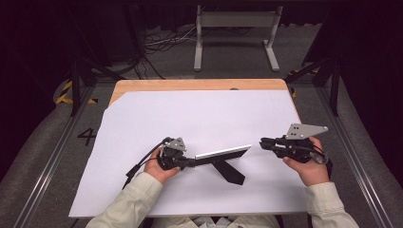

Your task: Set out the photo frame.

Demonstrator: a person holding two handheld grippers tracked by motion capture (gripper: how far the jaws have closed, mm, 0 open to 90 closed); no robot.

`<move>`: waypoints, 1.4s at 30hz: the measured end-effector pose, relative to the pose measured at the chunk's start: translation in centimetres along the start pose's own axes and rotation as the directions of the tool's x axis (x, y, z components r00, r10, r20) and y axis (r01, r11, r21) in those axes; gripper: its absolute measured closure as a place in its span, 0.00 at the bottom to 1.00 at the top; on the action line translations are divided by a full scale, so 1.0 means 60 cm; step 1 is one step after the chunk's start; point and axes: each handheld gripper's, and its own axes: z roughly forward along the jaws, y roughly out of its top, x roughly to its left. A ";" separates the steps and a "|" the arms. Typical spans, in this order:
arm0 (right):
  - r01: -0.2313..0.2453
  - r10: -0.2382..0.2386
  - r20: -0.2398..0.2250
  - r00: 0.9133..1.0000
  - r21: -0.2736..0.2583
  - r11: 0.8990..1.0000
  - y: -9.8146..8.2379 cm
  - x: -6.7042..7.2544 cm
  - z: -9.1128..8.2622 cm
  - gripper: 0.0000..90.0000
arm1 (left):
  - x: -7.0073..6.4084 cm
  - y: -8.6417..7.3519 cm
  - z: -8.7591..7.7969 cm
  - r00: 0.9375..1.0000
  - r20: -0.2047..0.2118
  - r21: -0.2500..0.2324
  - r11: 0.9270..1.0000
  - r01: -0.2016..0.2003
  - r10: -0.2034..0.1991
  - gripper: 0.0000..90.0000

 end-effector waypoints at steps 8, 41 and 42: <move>-0.023 0.023 -0.006 1.000 0.006 1.000 0.002 -0.001 -0.007 0.90 | -0.012 0.005 0.004 0.997 0.060 0.041 0.998 -0.047 0.044 1.00; -0.027 0.032 -0.055 0.998 0.083 0.996 -0.001 0.000 -0.002 0.94 | -0.068 0.025 0.037 0.965 0.216 0.113 0.978 -0.175 0.148 1.00; -0.027 0.032 -0.055 0.998 0.082 0.996 -0.001 0.000 -0.003 0.94 | -0.069 0.025 0.038 0.965 0.216 0.110 0.978 -0.177 0.150 1.00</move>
